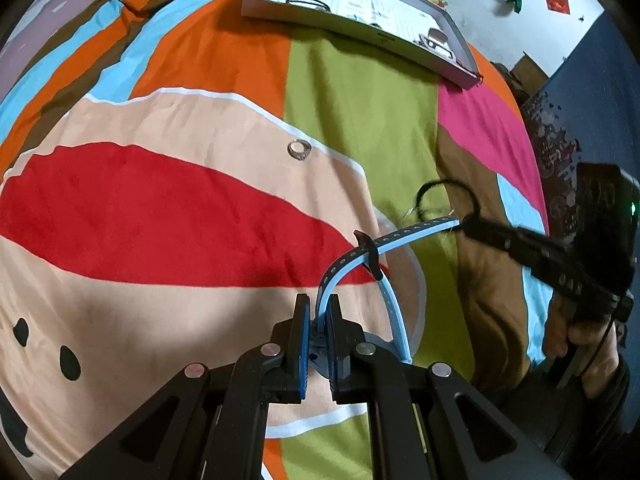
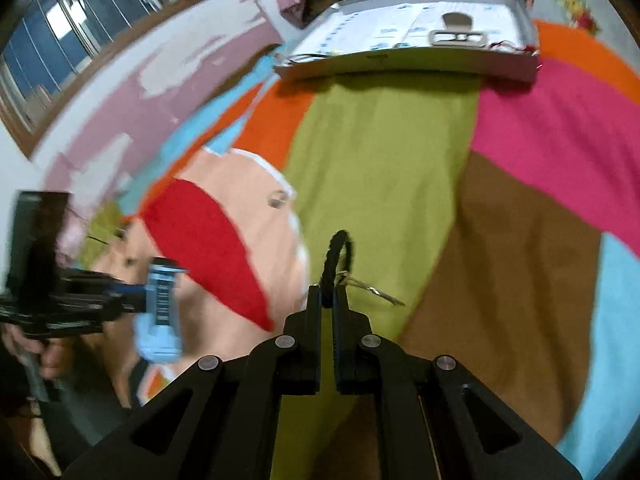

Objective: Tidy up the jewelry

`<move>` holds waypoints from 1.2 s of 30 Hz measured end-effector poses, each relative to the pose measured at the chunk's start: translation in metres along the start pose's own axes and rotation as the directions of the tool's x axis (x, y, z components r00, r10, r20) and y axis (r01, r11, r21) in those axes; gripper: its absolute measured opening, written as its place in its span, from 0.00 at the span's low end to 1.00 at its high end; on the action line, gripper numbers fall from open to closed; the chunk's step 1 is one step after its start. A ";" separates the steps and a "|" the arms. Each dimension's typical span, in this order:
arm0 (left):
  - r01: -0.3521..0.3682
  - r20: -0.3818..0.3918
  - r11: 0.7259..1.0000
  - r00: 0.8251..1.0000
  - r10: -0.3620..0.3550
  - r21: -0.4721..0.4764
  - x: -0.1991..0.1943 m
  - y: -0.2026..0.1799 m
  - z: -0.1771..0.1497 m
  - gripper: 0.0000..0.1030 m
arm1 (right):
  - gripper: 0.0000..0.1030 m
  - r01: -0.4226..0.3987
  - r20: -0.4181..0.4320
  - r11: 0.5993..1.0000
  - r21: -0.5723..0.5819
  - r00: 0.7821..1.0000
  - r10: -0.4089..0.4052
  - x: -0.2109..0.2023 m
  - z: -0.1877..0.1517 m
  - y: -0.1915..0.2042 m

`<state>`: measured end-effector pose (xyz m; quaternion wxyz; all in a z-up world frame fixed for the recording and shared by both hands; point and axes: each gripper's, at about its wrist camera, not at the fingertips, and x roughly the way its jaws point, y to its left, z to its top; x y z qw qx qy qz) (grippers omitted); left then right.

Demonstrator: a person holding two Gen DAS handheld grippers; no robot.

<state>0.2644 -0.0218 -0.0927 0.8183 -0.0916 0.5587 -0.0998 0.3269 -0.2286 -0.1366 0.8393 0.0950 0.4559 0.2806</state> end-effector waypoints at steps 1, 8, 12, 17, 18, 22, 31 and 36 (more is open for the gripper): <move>0.001 0.005 1.000 1.000 -0.001 -0.003 -0.002 0.001 0.001 0.07 | 0.05 -0.051 -0.004 0.999 0.003 0.999 0.051 0.002 -0.001 0.002; -0.009 0.028 1.000 1.000 0.010 -0.022 -0.007 0.009 0.002 0.07 | 0.05 -0.081 -0.076 0.990 -0.111 0.994 0.073 0.018 -0.010 0.031; 0.002 0.031 0.999 1.000 0.000 -0.047 -0.003 0.015 -0.001 0.07 | 0.05 0.080 -0.081 0.989 -0.125 0.993 -0.091 0.022 -0.009 0.024; 0.003 0.050 0.999 0.999 -0.001 -0.046 0.001 0.016 -0.002 0.07 | 0.05 0.391 -0.010 0.916 -0.092 0.919 -0.394 0.007 -0.003 -0.001; 0.007 0.050 0.999 0.999 -0.004 -0.048 0.002 0.015 -0.002 0.07 | 0.05 0.449 0.013 0.888 -0.097 0.893 -0.450 0.003 -0.001 -0.003; 0.013 0.065 0.999 0.998 -0.010 -0.041 0.000 0.014 0.000 0.07 | 0.05 0.577 0.158 0.805 -0.134 0.815 -0.558 -0.020 0.004 0.005; 0.027 0.106 0.999 0.994 -0.023 -0.042 -0.011 0.014 0.004 0.07 | 0.04 0.625 0.473 0.719 -0.303 0.754 -0.456 -0.047 0.005 0.069; 0.031 0.120 0.998 0.992 -0.024 -0.049 -0.014 0.017 0.007 0.07 | 0.04 0.748 0.571 0.532 -0.397 0.655 -0.495 -0.036 0.000 0.097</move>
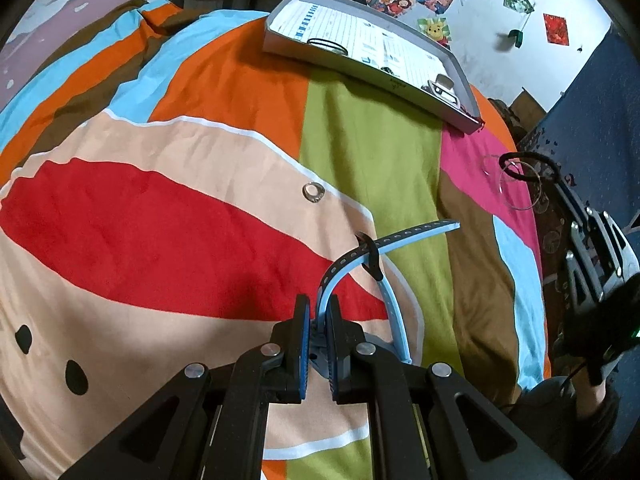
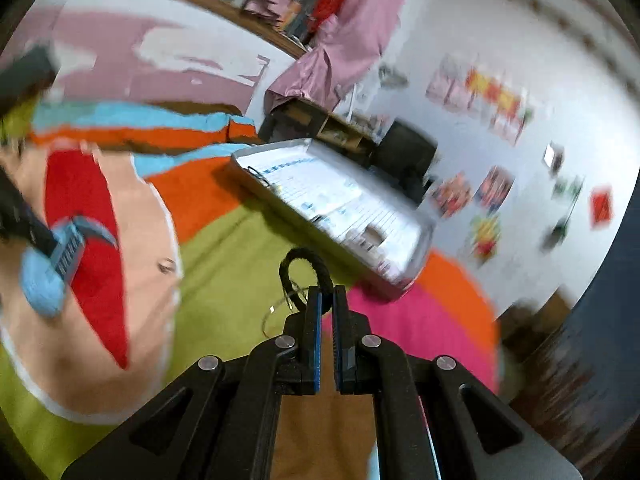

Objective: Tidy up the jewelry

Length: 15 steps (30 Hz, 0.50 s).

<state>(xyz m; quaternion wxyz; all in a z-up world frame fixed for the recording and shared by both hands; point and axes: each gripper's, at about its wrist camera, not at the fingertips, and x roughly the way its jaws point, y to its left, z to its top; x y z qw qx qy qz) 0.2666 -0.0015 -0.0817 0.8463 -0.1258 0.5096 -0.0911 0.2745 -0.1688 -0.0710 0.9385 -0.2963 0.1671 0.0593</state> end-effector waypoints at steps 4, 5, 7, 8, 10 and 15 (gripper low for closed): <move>0.005 0.001 1.000 1.000 -0.005 -0.010 0.000 0.002 0.003 0.07 | 0.04 0.041 0.020 0.993 -0.113 0.999 -0.039 -0.009 0.011 0.019; 0.005 -0.001 1.000 1.000 -0.005 -0.013 0.000 0.003 0.004 0.07 | 0.04 0.022 0.011 0.994 -0.104 1.000 -0.021 -0.008 0.013 0.019; 0.007 -0.002 1.000 1.000 -0.007 -0.021 0.002 0.004 0.009 0.07 | 0.04 -0.008 0.005 0.998 -0.067 1.000 0.009 -0.008 0.016 0.014; 0.010 -0.001 1.000 1.000 -0.010 -0.027 0.002 0.004 0.010 0.07 | 0.04 -0.027 0.002 0.999 -0.040 1.000 0.027 -0.008 0.017 0.011; 0.022 0.004 0.999 1.000 -0.022 -0.046 0.003 0.006 0.013 0.07 | 0.04 -0.103 -0.008 0.993 0.059 0.995 0.104 0.000 0.017 0.000; 0.014 -0.015 0.998 1.000 -0.015 -0.060 0.011 0.011 0.011 0.07 | 0.05 -0.424 -0.079 0.772 0.473 0.853 0.517 0.050 -0.007 -0.025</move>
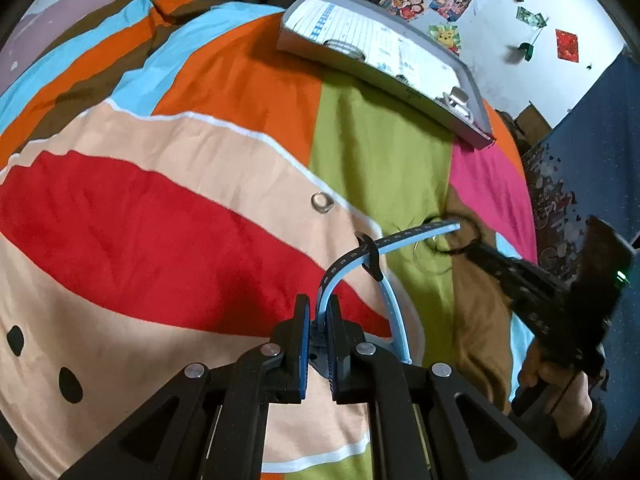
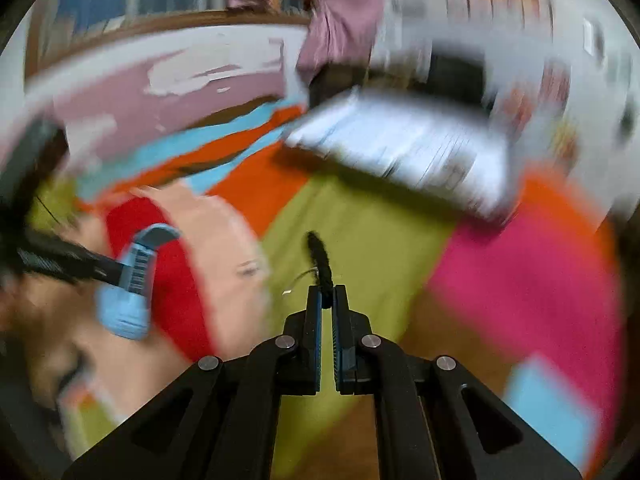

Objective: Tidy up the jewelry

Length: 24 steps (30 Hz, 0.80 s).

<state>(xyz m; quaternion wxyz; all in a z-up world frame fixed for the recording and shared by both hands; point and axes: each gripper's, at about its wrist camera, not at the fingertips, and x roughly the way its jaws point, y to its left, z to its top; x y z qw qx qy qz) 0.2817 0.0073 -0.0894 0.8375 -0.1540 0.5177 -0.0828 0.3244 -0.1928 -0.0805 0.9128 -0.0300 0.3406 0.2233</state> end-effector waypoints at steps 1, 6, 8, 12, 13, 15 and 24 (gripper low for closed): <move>-0.002 -0.007 1.000 1.000 0.002 -0.004 0.003 0.001 0.000 0.07 | 0.05 -0.037 -0.048 0.998 0.049 0.998 0.040 0.011 -0.003 -0.006; -0.006 -0.028 1.000 1.000 0.005 -0.011 0.013 0.004 -0.001 0.07 | 0.05 0.062 -0.189 0.988 0.141 0.981 -0.034 0.051 -0.016 -0.033; -0.006 -0.030 1.000 1.000 0.006 -0.008 0.014 0.004 -0.001 0.07 | 0.05 0.165 -0.195 0.975 0.150 0.972 -0.134 0.057 -0.015 -0.050; -0.008 -0.034 1.000 0.999 0.008 -0.007 0.016 0.005 -0.002 0.07 | 0.05 0.304 -0.122 0.945 0.123 0.949 -0.290 0.054 -0.004 -0.068; -0.007 -0.035 1.000 0.999 0.007 -0.008 0.017 0.006 -0.002 0.07 | 0.05 0.305 -0.104 0.945 0.119 0.950 -0.293 0.051 -0.001 -0.069; -0.006 -0.036 1.000 0.999 0.006 -0.008 0.017 0.006 -0.001 0.07 | 0.05 0.267 -0.073 0.952 0.150 0.963 -0.259 0.045 0.003 -0.074; -0.004 -0.013 1.000 1.000 0.004 0.002 0.013 0.003 -0.002 0.07 | 0.05 0.173 0.113 0.983 0.058 0.977 -0.179 0.008 0.015 -0.048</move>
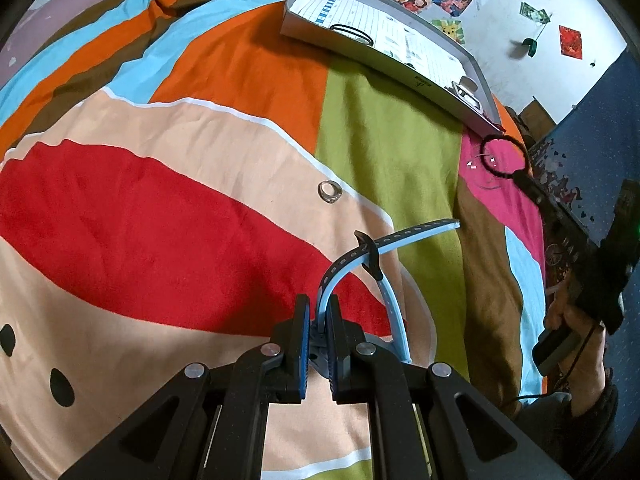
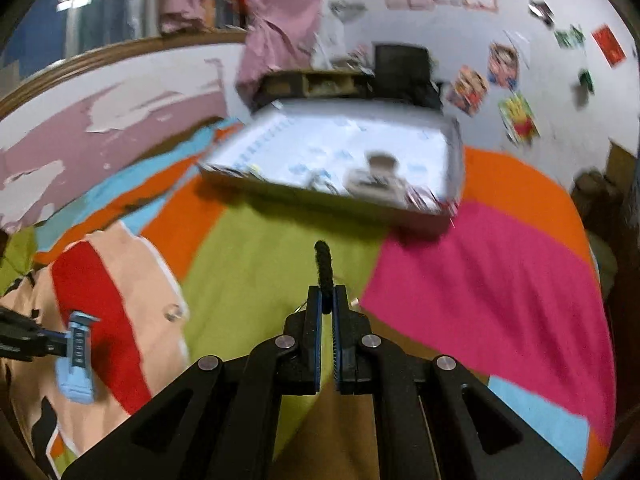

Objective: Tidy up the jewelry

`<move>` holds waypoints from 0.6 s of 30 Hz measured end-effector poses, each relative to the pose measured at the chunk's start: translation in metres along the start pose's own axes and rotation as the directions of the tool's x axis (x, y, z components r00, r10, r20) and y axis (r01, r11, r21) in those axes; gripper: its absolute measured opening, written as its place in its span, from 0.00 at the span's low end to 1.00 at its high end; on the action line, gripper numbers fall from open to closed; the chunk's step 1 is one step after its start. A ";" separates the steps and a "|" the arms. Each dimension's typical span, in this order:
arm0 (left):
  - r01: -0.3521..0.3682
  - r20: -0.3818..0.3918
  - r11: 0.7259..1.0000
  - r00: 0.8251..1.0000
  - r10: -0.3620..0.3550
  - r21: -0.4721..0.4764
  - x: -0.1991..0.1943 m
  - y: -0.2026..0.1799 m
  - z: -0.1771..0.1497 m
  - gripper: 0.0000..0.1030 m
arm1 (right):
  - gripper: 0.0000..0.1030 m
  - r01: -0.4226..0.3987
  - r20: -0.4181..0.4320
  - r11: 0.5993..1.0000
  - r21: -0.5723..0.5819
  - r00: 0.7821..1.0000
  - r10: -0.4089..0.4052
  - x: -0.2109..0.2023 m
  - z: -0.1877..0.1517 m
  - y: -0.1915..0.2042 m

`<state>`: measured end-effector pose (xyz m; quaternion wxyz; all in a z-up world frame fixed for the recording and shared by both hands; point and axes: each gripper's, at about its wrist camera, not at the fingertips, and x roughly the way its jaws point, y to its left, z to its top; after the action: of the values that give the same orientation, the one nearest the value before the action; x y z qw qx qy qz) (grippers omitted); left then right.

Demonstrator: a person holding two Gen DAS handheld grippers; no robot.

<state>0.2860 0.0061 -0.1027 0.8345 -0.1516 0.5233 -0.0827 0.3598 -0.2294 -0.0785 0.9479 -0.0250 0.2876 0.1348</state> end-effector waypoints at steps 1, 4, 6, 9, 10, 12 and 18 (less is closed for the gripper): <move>0.000 -0.002 1.000 1.000 0.000 -0.002 0.000 0.000 0.000 0.07 | 0.05 -0.009 0.004 1.000 -0.028 1.000 0.009 0.000 0.004 0.006; -0.010 -0.012 1.000 1.000 0.010 -0.009 0.003 0.002 -0.001 0.07 | 0.05 -0.031 -0.045 0.991 -0.133 0.999 0.025 0.004 -0.002 0.026; -0.018 -0.015 1.000 1.000 0.018 -0.012 0.004 0.004 -0.002 0.07 | 0.05 -0.062 -0.117 0.983 -0.171 0.992 0.042 0.015 -0.010 0.037; -0.028 -0.016 0.999 0.999 0.027 -0.019 0.006 0.007 -0.001 0.07 | 0.05 -0.133 -0.223 0.975 -0.180 0.971 0.091 0.032 -0.024 0.049; -0.028 -0.016 0.999 0.999 0.028 -0.022 0.006 0.008 -0.001 0.07 | 0.05 -0.154 -0.246 0.971 -0.184 0.963 0.106 0.035 -0.028 0.053; -0.028 -0.018 0.999 0.999 0.027 -0.028 0.007 0.010 -0.001 0.07 | 0.05 -0.205 -0.292 0.961 -0.184 0.945 0.145 0.039 -0.035 0.059; -0.027 -0.017 0.999 1.000 0.026 -0.029 0.007 0.011 -0.002 0.07 | 0.05 -0.333 -0.375 0.928 -0.168 0.892 0.252 0.037 -0.048 0.074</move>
<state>0.2872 0.0137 -0.1133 0.8288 -0.1559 0.5335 -0.0652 0.3432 -0.1552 -0.1366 0.8416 -0.1131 0.4329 0.3024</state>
